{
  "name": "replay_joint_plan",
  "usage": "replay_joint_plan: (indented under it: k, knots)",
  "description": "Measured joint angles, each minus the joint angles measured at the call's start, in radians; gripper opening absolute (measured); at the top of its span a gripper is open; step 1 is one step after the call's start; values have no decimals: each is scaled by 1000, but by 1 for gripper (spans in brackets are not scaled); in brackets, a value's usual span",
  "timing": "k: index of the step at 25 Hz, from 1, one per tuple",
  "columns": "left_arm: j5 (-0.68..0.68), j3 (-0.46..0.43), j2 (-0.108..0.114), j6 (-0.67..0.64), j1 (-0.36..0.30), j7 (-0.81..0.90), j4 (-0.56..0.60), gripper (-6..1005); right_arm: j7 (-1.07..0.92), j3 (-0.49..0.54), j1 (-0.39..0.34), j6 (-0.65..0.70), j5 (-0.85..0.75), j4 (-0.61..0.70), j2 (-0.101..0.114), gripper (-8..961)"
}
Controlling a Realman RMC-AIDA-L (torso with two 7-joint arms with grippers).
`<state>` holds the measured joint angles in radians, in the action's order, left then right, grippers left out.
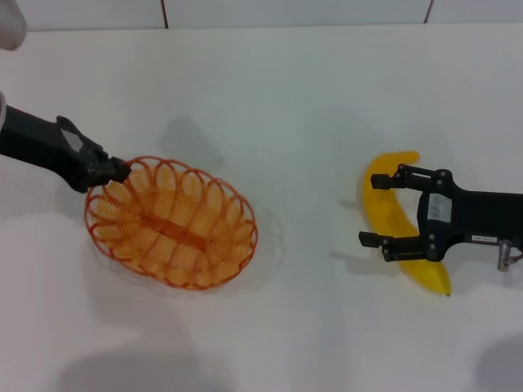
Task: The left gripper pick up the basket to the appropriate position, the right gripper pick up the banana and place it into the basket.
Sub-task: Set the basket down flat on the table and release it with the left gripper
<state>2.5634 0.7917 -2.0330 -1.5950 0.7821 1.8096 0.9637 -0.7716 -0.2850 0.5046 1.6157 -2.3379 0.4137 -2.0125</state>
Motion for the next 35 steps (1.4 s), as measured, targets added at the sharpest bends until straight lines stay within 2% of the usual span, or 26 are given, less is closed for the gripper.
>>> replay_joint_plan:
  k: [4,10,19,27,35]
  knots:
    - [-1,0,-5,51,6,95,-47,29,0,0,5,-1,0,-3,0,872]
    - [-38,3,-8,233,44,249,-181,27,0,0,10,-3,1,-4,-3,871]
    - [-69,51,-6,352,132,303,-344,25,0,0,14,-4,2,-4,-5,869]
    - [-70,124,-8,409,152,349,-380,26,0,1,23,-4,2,-4,-6,868]
    - [-77,132,-9,411,159,356,-392,26,0,1,25,-4,2,-4,-6,867]
